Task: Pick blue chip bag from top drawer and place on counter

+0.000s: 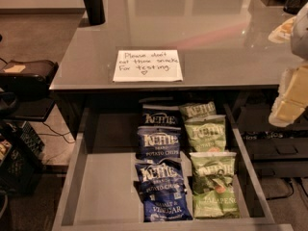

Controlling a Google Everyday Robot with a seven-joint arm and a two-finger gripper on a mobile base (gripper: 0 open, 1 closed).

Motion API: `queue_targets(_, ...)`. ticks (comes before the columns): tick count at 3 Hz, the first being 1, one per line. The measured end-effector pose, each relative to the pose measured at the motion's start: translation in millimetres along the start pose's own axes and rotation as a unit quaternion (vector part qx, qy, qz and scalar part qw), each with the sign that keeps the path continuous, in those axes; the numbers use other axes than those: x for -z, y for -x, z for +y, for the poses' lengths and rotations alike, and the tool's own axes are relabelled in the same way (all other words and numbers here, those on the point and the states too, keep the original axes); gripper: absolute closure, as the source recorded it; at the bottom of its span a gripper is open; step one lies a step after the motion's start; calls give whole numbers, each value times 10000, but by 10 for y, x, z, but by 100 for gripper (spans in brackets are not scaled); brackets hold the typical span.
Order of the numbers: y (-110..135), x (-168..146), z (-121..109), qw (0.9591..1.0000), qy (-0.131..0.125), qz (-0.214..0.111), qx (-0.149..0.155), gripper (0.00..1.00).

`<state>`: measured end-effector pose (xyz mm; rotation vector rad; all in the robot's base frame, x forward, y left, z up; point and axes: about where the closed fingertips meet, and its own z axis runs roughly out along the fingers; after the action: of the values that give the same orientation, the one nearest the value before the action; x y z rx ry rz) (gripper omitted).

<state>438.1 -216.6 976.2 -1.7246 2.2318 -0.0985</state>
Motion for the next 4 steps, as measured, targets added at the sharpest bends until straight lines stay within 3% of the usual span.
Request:
queue_targets(1, 0, -1, 0, 10000, -1, -2, 0, 0)
queue_targets(2, 40, -88, 48, 9998, -63, -214, -5, 0)
queue_targets(4, 228, -860, 377, 9963, 208, -828, -98, 0)
